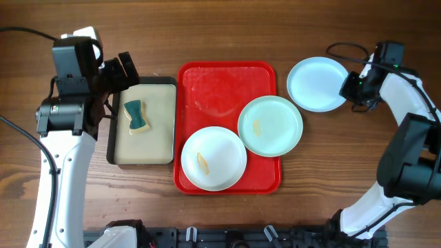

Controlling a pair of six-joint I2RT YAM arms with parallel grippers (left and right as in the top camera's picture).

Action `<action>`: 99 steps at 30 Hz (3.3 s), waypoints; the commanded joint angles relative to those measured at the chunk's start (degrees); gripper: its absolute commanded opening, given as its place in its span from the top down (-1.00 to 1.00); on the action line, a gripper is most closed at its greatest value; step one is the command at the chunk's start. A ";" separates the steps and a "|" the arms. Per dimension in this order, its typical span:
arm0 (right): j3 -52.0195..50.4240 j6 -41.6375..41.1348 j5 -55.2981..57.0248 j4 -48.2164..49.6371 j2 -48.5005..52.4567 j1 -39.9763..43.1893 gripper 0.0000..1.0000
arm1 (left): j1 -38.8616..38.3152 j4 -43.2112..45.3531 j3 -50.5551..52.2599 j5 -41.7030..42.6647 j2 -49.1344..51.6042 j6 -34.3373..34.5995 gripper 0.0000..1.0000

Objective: Clean dirty plates on tray and stack at the side
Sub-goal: 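Set the plate down on the table right of the red tray, then move the right gripper to grip the edge of the next plate, then reach the left gripper down and grasp the green sponge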

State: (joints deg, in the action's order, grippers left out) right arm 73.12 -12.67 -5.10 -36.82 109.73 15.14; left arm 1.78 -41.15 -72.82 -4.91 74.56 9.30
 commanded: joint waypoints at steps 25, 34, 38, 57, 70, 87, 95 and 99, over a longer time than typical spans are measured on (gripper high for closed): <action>-3.78 11.23 -7.54 -17.55 -2.82 -18.67 0.63 | 0.37 -0.02 -0.33 -0.76 -0.57 0.55 -1.00; -3.78 -4.09 -15.26 -6.05 -2.82 -19.80 0.91 | 0.37 0.00 -0.33 -0.76 -0.57 0.55 -1.00; -3.78 -6.75 -16.46 -0.61 -2.82 -25.42 0.91 | 0.37 -0.02 -0.33 -0.76 -0.57 0.55 -1.00; -5.38 -12.74 4.37 17.53 0.68 -37.73 0.56 | 0.37 -0.02 -0.33 -0.76 -0.57 0.55 -1.00; -5.38 -10.88 6.45 18.45 3.67 -37.75 0.66 | 0.37 -0.02 -0.33 -0.76 -0.57 0.55 -1.00; -5.31 0.66 8.33 26.82 3.17 -36.81 0.03 | 0.37 -0.02 -0.33 -0.76 -0.57 0.55 -1.00; -5.33 1.62 8.31 21.59 -3.10 -36.81 -0.23 | 0.37 -0.02 -0.33 -0.76 -0.57 0.55 -1.00; -5.33 -1.01 2.03 19.23 -2.34 -36.81 -0.37 | 0.37 0.63 -0.33 -0.55 -0.57 0.55 -1.00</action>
State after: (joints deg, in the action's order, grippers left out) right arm 67.83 -12.36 1.72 -16.64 107.87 -21.87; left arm 1.80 -41.30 -72.82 -4.91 74.56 9.32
